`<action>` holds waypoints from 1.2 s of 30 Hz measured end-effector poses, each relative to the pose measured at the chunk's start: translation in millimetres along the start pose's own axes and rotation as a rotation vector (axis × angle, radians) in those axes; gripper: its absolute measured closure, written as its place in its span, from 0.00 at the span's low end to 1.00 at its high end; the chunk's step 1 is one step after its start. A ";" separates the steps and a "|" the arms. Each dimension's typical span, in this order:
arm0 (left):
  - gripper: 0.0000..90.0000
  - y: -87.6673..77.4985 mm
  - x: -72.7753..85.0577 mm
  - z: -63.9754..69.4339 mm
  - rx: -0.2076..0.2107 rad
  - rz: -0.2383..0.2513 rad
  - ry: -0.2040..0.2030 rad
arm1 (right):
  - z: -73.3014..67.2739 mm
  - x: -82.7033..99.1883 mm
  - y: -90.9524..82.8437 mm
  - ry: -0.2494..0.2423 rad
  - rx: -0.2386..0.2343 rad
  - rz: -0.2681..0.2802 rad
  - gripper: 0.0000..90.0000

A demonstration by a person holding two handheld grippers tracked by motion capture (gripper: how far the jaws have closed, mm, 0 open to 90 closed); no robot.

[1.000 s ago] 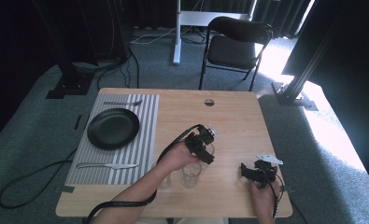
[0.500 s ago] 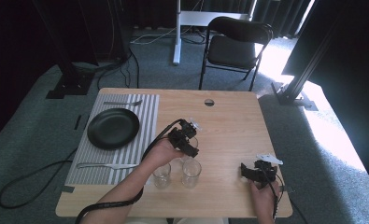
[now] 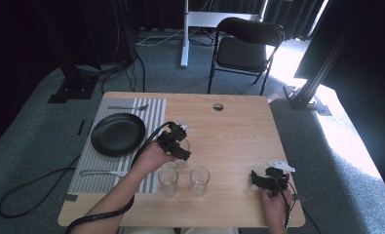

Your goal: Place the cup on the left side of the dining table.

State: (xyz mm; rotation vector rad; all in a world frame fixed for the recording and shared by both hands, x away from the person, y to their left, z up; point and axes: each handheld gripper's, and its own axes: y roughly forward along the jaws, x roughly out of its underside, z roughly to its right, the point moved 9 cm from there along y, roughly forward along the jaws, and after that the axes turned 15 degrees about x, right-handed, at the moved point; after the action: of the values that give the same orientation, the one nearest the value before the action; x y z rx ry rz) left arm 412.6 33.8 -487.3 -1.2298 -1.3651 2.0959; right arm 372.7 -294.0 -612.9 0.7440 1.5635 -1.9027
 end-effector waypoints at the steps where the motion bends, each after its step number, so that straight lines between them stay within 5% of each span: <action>1: 0.32 -1.1 1.6 -1.7 0.001 0.008 -0.010 | 0.1 0.0 0.0 -0.001 0.000 0.000 0.13; 22: 0.32 -33.3 49.0 -49.7 -0.055 0.025 -0.122 | 0.1 0.1 0.0 -0.001 0.000 0.000 0.13; 36: 0.32 -39.1 75.3 -72.6 -0.078 0.042 -0.198 | 0.2 0.2 0.0 -0.003 0.000 0.000 0.13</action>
State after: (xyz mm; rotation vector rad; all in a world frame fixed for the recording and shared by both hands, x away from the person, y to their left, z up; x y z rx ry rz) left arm 423.2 144.3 -500.5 -1.1144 -1.5311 2.2636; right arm 372.6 -294.2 -613.0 0.7408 1.5617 -1.9034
